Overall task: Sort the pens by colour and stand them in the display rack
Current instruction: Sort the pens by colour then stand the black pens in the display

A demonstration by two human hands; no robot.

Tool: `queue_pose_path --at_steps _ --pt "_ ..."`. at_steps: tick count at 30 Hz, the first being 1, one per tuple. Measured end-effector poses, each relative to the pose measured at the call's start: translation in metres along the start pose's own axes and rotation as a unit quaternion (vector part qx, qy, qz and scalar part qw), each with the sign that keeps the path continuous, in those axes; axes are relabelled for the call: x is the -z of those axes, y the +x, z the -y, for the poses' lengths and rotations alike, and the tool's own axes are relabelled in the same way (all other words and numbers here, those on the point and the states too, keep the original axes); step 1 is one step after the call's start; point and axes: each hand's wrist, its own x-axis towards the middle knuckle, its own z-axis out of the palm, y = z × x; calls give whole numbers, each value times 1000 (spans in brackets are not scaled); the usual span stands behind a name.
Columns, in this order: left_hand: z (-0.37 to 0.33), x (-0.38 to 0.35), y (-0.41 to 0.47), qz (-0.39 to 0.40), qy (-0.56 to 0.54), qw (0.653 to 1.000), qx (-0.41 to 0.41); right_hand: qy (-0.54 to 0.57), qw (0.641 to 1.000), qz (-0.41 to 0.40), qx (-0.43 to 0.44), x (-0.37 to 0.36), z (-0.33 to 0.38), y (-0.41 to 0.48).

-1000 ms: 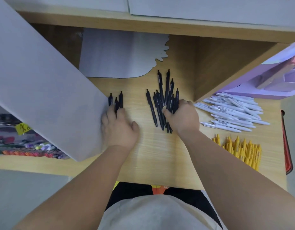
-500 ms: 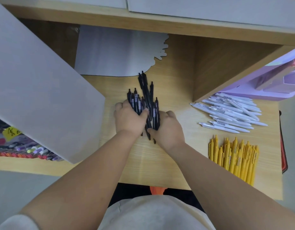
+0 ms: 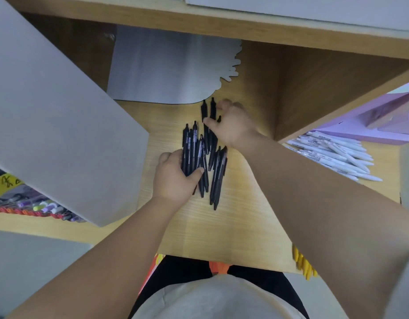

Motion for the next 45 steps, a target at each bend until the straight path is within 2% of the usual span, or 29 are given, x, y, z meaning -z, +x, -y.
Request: queue_pose_path --at_steps 2,4,15,20,23,25,26,29,31,40,45 --pt "0 3 3 20 -24 999 13 -70 997 16 -16 -5 8 14" --pt "0 5 6 30 -29 999 19 -93 995 19 -37 -10 12 18" --pt "-2 -4 12 -1 12 999 39 26 998 26 -55 -23 -19 -30" --pt "-6 -7 21 -12 37 998 49 4 994 101 -48 -21 -24 -61" --pt "-10 -8 24 -10 47 997 58 62 997 10 -50 -10 -25 -81" --pt "-13 -9 25 -12 49 997 63 90 991 -60 -82 -4 -31 -94" --pt "-14 -10 25 -12 52 997 64 85 988 -71 -108 -3 -36 -102" --pt "-23 -15 26 -15 81 995 61 23 985 6 -171 -15 -53 -126" --pt "-30 -20 27 -19 122 991 51 24 980 46 -193 -29 -59 -138" --pt "-42 -30 43 24 162 986 0 111 974 -64 -186 -28 -40 -115" --pt "-35 -25 42 59 156 986 -13 109 978 -75 -164 -28 -36 -102"
